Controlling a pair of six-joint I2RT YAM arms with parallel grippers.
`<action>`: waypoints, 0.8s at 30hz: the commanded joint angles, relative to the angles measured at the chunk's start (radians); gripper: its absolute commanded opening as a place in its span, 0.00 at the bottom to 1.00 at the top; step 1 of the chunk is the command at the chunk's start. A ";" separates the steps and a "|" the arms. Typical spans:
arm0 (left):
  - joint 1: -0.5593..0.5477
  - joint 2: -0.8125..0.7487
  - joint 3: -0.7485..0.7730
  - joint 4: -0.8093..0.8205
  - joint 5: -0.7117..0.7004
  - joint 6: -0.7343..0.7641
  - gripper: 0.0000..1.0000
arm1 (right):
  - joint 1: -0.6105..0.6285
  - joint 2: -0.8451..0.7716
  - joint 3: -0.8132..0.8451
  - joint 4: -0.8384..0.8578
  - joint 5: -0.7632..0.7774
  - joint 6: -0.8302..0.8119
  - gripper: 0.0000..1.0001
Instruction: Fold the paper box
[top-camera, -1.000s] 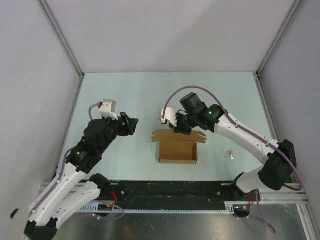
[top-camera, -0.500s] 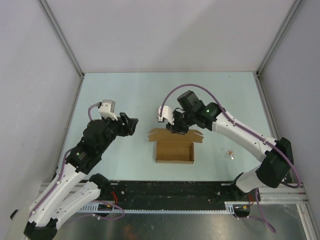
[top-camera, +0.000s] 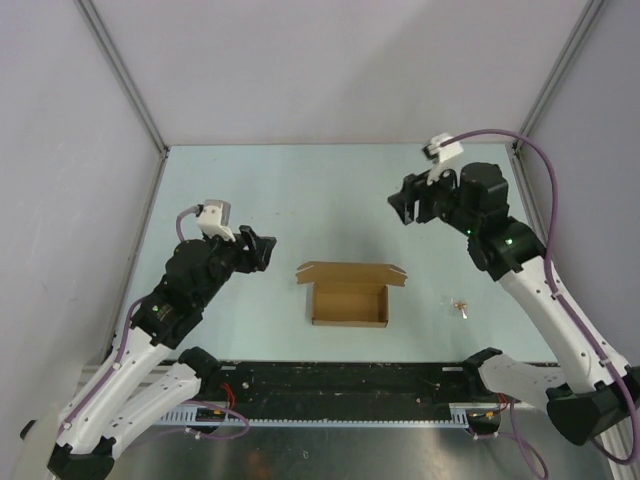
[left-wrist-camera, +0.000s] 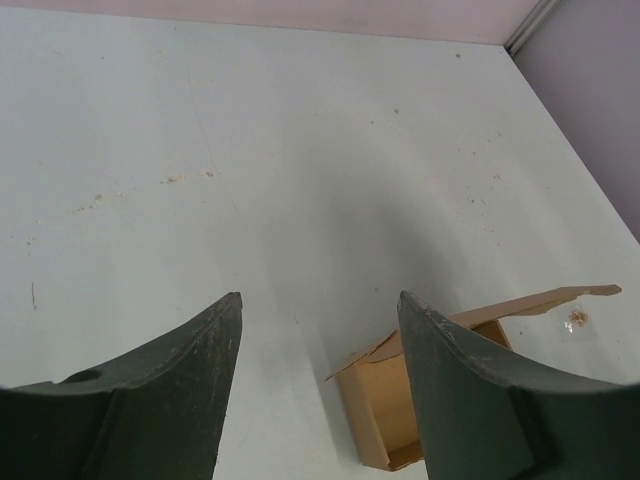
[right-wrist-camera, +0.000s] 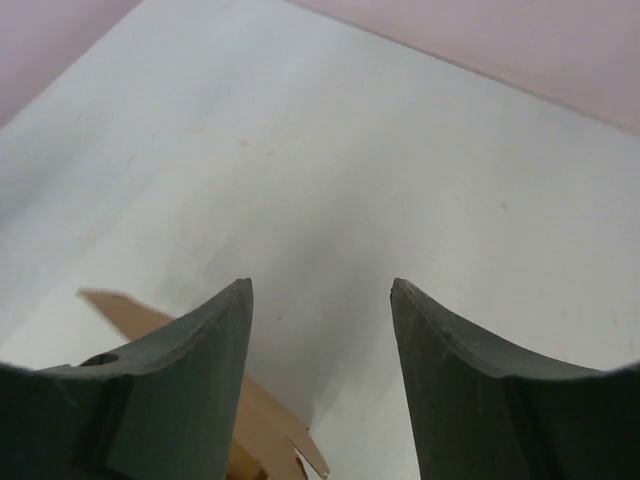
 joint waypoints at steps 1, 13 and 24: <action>0.005 0.001 0.003 0.006 -0.012 0.032 0.69 | -0.080 -0.022 -0.018 -0.093 0.330 0.460 0.65; 0.005 0.001 -0.013 0.009 -0.023 0.037 0.70 | -0.422 -0.161 -0.411 -0.393 0.279 0.913 0.99; 0.005 0.001 -0.020 0.012 -0.026 0.043 0.71 | -0.426 -0.198 -0.603 -0.352 0.336 1.066 0.98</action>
